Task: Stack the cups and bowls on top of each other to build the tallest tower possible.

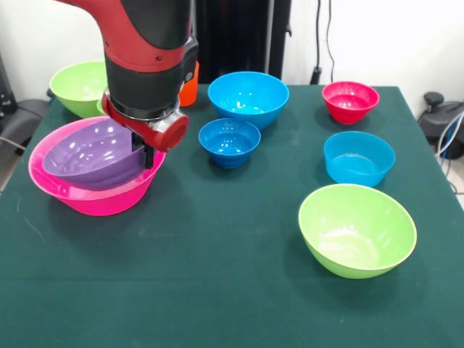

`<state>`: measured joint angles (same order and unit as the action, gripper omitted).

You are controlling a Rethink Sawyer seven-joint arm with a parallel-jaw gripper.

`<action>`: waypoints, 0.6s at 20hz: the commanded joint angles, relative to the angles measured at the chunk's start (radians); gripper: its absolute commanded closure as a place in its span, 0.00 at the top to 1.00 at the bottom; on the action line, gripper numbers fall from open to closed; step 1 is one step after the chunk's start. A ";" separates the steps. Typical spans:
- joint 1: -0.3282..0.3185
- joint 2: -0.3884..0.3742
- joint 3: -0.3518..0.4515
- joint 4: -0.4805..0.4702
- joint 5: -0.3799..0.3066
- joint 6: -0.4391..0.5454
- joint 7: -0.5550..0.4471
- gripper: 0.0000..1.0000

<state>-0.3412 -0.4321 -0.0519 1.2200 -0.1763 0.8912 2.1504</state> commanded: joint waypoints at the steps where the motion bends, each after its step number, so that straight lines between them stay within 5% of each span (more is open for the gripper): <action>1: -0.002 0.040 0.105 0.064 -0.052 -0.020 -0.130 0.00; 12: 0.007 0.078 0.085 -0.015 -0.074 0.105 -0.169 0.00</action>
<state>-0.3411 -0.4128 -0.0518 1.2201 -0.1786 0.8953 2.1504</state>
